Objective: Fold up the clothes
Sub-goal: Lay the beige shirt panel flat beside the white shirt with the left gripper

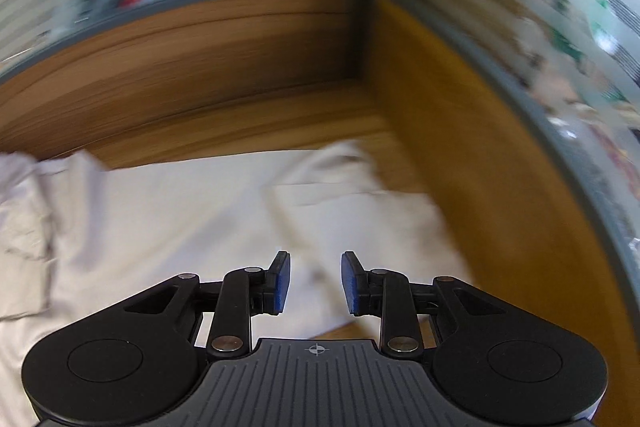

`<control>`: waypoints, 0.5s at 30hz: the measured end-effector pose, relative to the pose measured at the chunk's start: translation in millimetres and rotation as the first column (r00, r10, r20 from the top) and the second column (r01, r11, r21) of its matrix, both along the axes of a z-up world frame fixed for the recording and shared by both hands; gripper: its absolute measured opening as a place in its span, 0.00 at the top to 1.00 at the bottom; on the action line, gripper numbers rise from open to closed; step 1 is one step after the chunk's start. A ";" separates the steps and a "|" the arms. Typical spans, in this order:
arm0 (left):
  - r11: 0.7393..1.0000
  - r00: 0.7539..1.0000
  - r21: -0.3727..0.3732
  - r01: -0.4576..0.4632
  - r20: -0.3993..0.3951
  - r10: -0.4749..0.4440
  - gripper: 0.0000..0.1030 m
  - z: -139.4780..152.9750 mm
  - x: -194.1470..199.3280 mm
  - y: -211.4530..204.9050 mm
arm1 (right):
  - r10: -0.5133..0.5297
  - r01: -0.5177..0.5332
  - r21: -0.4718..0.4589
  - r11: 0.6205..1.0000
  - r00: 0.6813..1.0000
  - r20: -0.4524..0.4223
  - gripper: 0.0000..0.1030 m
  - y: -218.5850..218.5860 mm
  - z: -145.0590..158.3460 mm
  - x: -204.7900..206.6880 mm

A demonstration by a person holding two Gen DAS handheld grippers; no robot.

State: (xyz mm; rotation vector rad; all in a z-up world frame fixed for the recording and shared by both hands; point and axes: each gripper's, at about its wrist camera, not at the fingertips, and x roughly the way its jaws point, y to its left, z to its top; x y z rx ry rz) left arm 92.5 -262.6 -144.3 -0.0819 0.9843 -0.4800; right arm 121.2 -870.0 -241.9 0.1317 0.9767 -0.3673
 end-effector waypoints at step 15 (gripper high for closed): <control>0.995 0.994 0.024 0.100 0.034 -0.101 0.44 18.3 -19.9 -44.6 | 0.031 -0.034 -0.058 0.998 0.999 -0.045 0.58 -44.0 -44.7 28.6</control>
